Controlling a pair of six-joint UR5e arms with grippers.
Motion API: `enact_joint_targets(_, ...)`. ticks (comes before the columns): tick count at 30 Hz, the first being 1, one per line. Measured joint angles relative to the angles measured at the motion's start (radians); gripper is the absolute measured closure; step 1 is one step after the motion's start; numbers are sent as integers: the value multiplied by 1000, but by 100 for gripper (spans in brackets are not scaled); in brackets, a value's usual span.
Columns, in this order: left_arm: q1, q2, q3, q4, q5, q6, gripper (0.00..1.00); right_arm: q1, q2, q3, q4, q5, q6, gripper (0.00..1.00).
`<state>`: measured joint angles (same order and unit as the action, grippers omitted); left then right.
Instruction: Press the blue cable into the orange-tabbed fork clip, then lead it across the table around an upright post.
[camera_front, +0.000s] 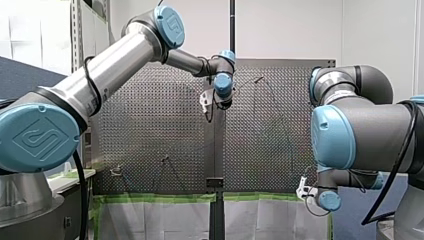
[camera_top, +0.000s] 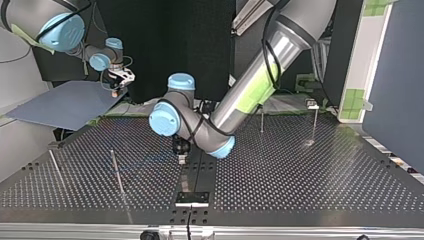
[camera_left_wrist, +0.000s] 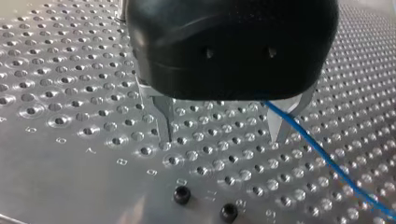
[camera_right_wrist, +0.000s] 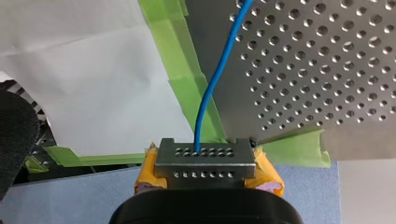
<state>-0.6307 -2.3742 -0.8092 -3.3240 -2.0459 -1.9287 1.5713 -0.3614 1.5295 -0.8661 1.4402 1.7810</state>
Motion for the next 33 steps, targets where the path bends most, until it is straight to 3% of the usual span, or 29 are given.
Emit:
enact_joint_targets(10,-13,1,-10,8,16,-90,1,6,0,1,13,2,-12,100)
enact_joint_targets(23,-26,7,-46,12,132,-216,1,8,1,1,5,-2,8,100)
enact_joint_targets(29,-30,36,-54,-13,106,-275,1,8,1,1,4,-4,13,100)
enact_joint_targets(33,-29,74,-87,2,94,-319,1,9,1,1,5,-5,15,100)
